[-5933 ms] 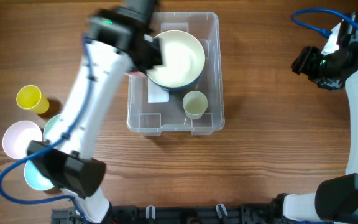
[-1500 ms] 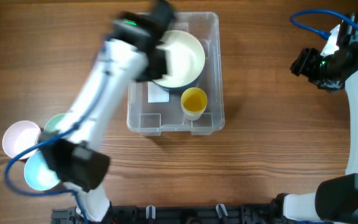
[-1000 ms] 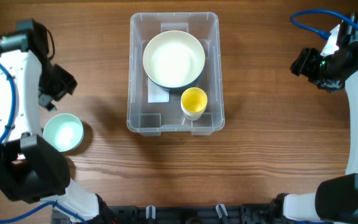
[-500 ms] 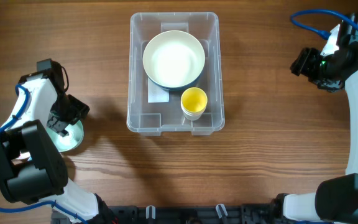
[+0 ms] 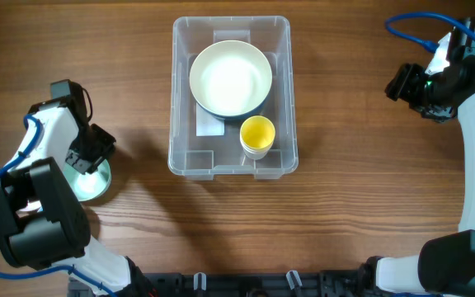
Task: Pack container
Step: 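Grasp the mint green bowl rim with the left gripper, then carry the mint bowl into the bin's front left corner and release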
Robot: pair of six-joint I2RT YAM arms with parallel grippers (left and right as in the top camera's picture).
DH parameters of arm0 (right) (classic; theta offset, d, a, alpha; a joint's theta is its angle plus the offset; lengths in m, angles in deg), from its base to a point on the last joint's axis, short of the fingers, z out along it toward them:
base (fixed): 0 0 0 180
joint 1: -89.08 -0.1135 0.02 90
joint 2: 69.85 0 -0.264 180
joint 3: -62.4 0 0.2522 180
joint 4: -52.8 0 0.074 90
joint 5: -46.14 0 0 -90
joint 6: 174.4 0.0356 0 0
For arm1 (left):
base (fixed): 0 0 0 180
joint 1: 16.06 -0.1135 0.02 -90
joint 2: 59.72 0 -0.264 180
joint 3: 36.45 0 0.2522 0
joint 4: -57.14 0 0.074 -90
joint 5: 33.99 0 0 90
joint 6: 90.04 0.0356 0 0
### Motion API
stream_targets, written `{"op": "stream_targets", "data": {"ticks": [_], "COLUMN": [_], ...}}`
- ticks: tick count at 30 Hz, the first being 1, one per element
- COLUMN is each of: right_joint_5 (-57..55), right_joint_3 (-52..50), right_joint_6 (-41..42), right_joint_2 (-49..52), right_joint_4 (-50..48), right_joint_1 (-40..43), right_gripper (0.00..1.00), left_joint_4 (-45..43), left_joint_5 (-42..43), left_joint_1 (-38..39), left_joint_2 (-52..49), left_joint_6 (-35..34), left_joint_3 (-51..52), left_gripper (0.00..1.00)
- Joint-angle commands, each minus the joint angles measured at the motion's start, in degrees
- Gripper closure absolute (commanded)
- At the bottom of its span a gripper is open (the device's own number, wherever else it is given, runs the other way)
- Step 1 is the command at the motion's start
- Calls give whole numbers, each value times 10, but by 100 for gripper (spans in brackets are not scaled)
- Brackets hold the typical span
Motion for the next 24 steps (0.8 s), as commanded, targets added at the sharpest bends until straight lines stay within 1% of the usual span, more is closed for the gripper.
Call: {"op": "stream_targets", "data": {"ticks": [1, 2, 3, 4, 5, 7, 9, 10, 15, 17, 19, 21, 24], "right_joint_5": [3, 3, 3, 3, 3, 3, 3, 3, 3, 3, 3, 3, 3], "right_joint_3": [-2, -2, -2, -2, -2, -2, -2, -2, -2, -2, -2, -2, -2], "right_joint_6": [-5, -5, -5, -5, -5, -5, -5, -5, -5, -5, -5, -5, -5], "right_joint_2": [-14, -14, -14, -14, -14, -14, -14, -14, -14, -14, -14, -14, -14], "right_joint_4": [1, 1, 1, 1, 1, 1, 1, 1, 3, 3, 3, 3, 2], "right_joint_1": [-2, -2, -2, -2, -2, -2, -2, -2, -2, -2, -2, -2, -2], "right_gripper": [28, 28, 28, 28, 28, 28, 28, 28, 28, 28, 28, 28, 28], "left_joint_4": [-8, -12, -14, -17, -23, -13, 13, 27, 119, 151, 160, 160, 169], "left_joint_5": [11, 16, 21, 30, 45, 50, 50, 53, 55, 54, 54, 48, 14], "left_joint_1": [0, 1, 1, 1, 1, 6, 25, 38, 132, 193, 251, 311, 408], "left_joint_2": [-17, -17, -17, -17, -17, -17, -15, -12, 20, 47, 69, 88, 90], "left_joint_6": [3, 3, 9, 20, 36, 47, 48, 60, 63, 63, 63, 63, 63], "left_joint_3": [7, 7, 6, 5, 2, -14, -48, -68, -207, -272, -300, -305, -304], "left_gripper": [74, 80, 83, 93, 96, 96, 96, 96, 96, 96, 96, 96, 96]}}
